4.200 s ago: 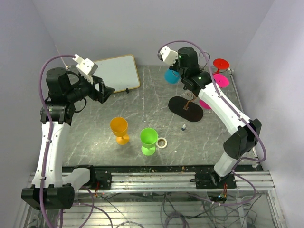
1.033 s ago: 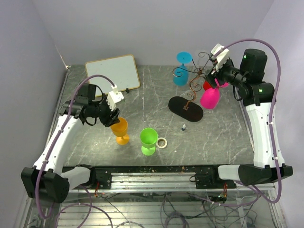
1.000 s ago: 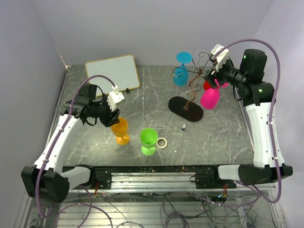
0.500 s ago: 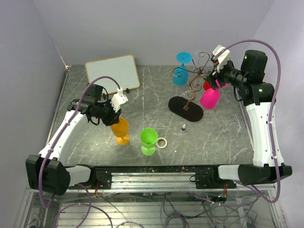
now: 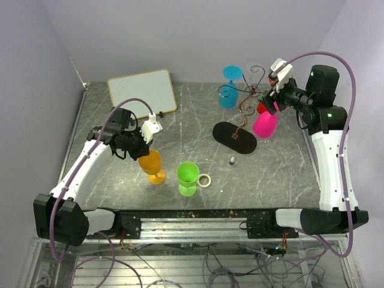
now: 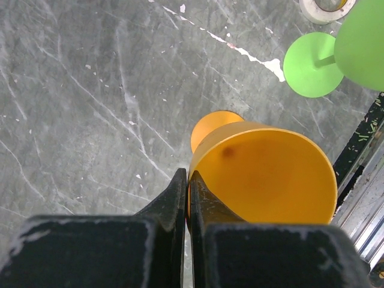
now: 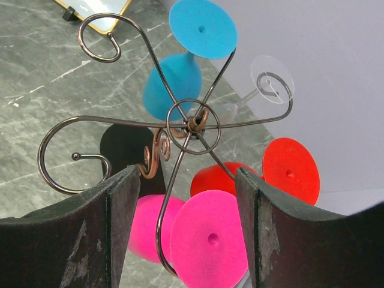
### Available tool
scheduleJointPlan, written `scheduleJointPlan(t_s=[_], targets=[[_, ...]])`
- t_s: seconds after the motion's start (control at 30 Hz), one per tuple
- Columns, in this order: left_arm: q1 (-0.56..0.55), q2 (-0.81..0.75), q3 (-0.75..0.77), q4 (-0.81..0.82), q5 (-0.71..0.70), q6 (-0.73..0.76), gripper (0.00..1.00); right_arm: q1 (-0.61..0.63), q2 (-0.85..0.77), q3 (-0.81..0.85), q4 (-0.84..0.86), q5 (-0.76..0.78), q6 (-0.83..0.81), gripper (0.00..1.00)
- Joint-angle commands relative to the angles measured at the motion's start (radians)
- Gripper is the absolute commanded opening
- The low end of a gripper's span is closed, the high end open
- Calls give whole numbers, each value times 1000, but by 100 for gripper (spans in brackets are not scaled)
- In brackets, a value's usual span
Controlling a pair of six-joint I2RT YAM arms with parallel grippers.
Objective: Place the wine glass upside down on the wine glass rack
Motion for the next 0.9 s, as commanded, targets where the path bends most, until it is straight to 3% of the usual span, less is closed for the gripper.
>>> scheduleJointPlan(t_s=[0.0, 0.27, 0.67, 0.87], targets=[[-9, -30, 15, 19, -15, 7, 7, -14, -24, -9, 21, -26, 14, 64], [1, -69, 48, 18, -41, 3, 7, -26, -35, -24, 26, -36, 11, 64], [89, -145, 143, 18, 105, -54, 7, -37, -31, -27, 22, -58, 12, 64], [91, -157, 228, 36, 97, -36, 7, -36, -30, -23, 18, -64, 11, 64]])
